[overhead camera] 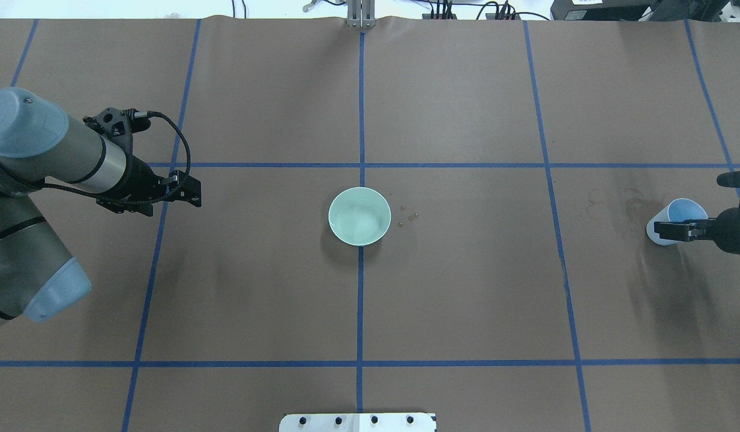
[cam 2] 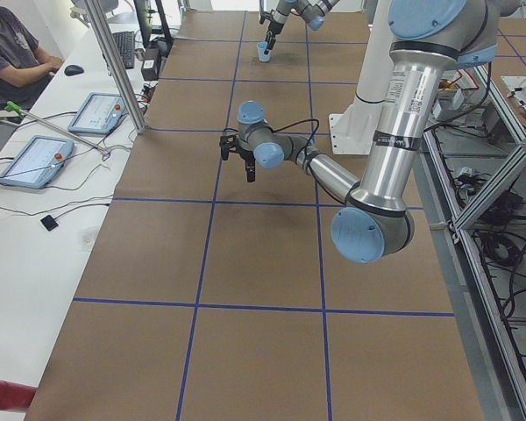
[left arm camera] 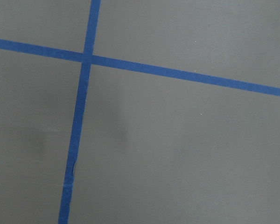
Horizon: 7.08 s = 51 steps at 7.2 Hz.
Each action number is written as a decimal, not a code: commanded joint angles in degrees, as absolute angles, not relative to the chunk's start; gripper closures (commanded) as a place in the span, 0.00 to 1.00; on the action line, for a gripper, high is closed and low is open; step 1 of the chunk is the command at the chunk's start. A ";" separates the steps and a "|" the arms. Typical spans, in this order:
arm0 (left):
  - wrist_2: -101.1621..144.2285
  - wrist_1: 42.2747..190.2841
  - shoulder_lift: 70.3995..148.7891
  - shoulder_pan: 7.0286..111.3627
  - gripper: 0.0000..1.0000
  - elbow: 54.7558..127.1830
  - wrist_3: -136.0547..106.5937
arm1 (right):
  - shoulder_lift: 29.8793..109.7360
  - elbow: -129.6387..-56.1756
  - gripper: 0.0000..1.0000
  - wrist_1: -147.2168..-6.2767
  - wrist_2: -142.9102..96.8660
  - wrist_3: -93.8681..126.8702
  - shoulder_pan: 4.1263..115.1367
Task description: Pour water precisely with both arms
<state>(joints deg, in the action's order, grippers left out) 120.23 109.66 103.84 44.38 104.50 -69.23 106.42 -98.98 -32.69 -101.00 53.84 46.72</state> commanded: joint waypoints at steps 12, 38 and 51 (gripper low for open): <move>118.13 109.07 125.02 38.42 0.01 90.14 -79.63 | 106.64 -106.26 0.01 -44.85 -116.34 38.91 63.86; 126.39 109.78 86.31 58.71 1.00 96.68 -26.98 | 105.47 -106.35 0.01 -51.06 -121.38 30.23 70.14; 140.10 104.68 85.43 83.75 0.00 94.31 -14.94 | 92.37 -105.56 0.01 -91.05 -132.01 6.16 82.53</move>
<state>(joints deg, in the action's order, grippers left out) 140.00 104.84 85.36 82.73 94.50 -15.00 93.77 -105.82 -86.82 -131.87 9.10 81.65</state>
